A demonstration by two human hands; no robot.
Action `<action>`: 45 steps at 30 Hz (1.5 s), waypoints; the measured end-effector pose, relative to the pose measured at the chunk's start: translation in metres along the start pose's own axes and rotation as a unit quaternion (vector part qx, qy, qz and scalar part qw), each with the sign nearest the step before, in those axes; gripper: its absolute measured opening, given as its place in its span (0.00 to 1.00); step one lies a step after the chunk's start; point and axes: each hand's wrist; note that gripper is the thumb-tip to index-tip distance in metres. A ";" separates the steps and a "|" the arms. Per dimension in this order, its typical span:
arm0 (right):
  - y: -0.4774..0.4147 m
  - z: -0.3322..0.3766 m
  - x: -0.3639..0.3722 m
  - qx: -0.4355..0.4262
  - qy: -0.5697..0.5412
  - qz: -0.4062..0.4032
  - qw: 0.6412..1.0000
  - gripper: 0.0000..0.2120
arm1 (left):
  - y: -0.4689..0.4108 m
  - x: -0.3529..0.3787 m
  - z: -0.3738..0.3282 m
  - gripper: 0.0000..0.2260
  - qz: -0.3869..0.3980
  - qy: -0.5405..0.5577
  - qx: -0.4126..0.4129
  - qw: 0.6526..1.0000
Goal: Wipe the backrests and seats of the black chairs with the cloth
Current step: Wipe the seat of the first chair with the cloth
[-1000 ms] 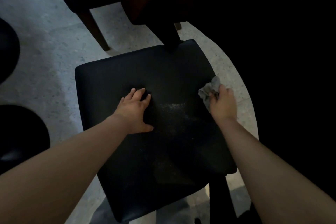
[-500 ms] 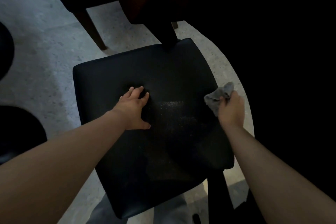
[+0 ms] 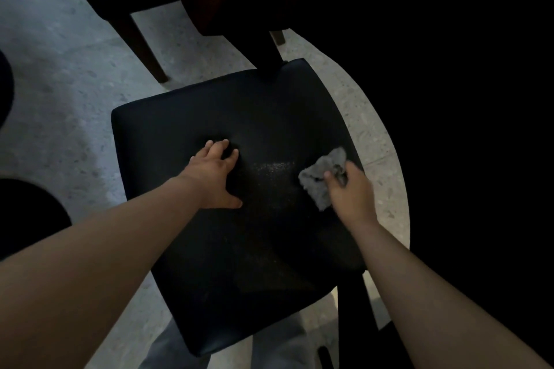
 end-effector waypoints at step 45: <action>-0.036 0.076 0.065 -0.057 0.110 0.030 0.992 0.13 | 0.022 0.036 0.070 0.53 -0.054 0.045 -0.011 0.997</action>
Point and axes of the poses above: each hand's wrist, its own y-axis away from the middle knuckle, its own x-axis out of the palm, z = x × y, and after that the axes turned 14 degrees about -x, right-handed
